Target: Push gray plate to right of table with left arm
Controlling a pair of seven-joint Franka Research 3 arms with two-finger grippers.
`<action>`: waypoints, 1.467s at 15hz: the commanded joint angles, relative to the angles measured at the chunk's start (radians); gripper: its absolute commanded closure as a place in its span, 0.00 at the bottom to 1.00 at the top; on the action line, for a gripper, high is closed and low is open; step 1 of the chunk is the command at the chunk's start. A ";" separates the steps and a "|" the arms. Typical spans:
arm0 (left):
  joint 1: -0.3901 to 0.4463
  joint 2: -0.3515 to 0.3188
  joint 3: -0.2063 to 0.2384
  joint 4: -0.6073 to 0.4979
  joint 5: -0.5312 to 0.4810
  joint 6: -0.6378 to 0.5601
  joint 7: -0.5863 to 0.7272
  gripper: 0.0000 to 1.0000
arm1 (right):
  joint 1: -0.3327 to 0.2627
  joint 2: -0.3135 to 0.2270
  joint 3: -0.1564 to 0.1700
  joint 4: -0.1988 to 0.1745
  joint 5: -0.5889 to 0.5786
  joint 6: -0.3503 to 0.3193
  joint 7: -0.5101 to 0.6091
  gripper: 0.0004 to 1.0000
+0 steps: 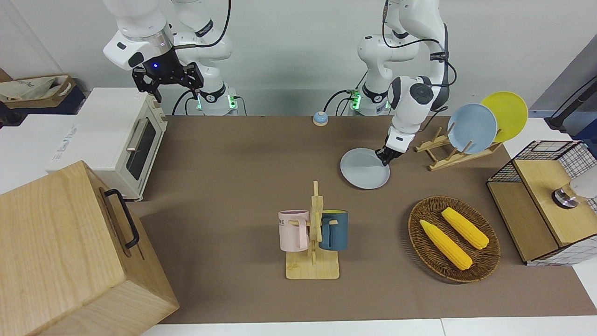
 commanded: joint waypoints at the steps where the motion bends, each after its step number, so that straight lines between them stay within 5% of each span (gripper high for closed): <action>1: -0.012 0.008 0.004 -0.013 -0.011 0.020 -0.018 1.00 | -0.020 -0.002 0.016 0.009 0.004 -0.016 0.012 0.02; 10: -0.072 0.059 -0.031 0.027 -0.007 0.011 -0.140 1.00 | -0.019 -0.002 0.016 0.009 0.004 -0.016 0.012 0.02; 22: -0.380 0.234 -0.046 0.216 0.001 0.010 -0.591 1.00 | -0.019 -0.002 0.016 0.009 0.004 -0.016 0.012 0.02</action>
